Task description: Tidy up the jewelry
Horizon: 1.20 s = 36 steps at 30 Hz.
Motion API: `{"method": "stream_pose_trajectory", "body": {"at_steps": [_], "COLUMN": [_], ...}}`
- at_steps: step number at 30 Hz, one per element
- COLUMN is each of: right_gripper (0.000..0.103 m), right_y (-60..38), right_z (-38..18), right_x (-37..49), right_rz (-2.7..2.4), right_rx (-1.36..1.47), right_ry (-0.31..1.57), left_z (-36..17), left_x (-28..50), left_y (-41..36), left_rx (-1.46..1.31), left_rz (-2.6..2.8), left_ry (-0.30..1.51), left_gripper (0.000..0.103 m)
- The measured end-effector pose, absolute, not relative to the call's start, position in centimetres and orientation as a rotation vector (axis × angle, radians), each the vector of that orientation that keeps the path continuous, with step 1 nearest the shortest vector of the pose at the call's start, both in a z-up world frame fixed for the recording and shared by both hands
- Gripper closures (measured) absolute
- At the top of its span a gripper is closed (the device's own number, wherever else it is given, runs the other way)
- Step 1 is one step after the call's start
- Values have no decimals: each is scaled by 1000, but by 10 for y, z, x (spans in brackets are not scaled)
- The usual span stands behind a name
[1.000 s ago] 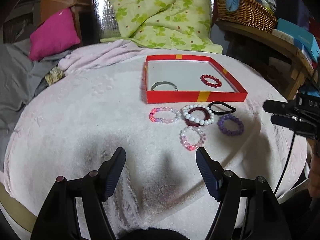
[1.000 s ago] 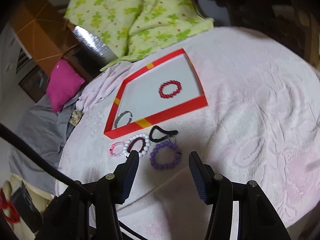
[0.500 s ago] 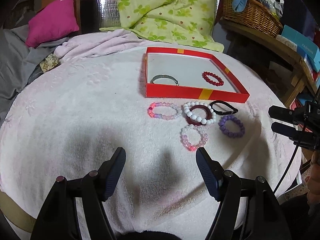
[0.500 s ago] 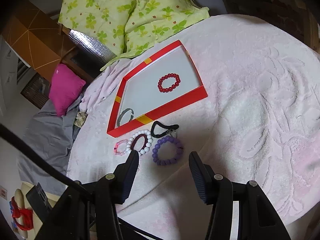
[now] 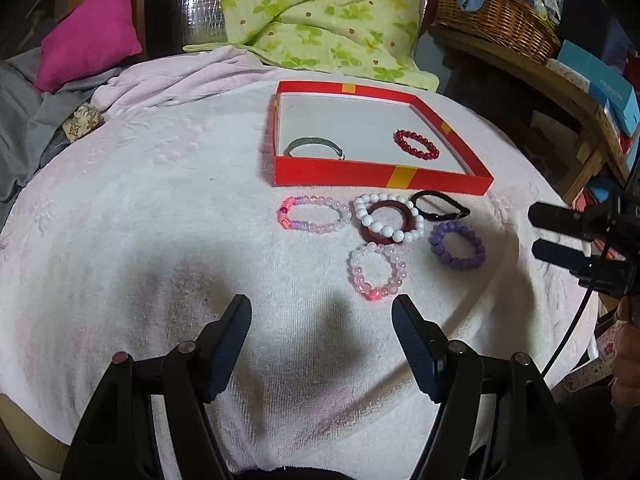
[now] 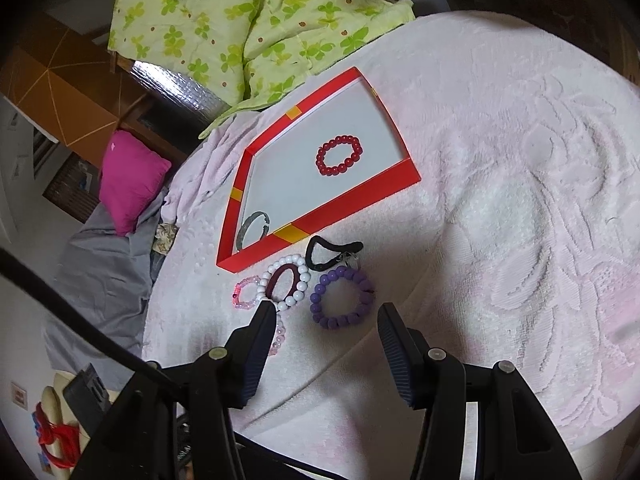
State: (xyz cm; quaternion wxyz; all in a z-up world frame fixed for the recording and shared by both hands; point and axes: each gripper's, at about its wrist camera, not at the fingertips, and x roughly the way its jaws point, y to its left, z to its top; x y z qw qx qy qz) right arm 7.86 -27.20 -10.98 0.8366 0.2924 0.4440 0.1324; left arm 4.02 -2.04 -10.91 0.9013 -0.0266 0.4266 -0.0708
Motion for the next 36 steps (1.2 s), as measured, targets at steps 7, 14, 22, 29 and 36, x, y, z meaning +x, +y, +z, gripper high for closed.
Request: {"method": "stream_pose_trajectory", "body": {"at_steps": [7, 14, 22, 29, 36], "right_gripper": [47, 47, 47, 47, 47], "right_y": [-273, -273, -260, -241, -232], "right_z": [-112, -106, -108, -118, -129], "right_x": [82, 92, 133, 154, 172], "right_rz": [259, 244, 368, 386, 342], "right_rx": [608, 574, 544, 489, 403], "right_ry": [948, 922, 955, 993, 1033], "left_z": [-110, -98, -94, -100, -108], "left_x": [43, 61, 93, 106, 105], "left_y": [-22, -27, -36, -47, -45], "left_rx": [-49, -59, -71, -62, -66], "left_rz": [-146, -182, -291, -381, -377], "left_ry": [880, 881, 921, 971, 1000], "left_gripper": [30, 30, 43, 57, 57]}}
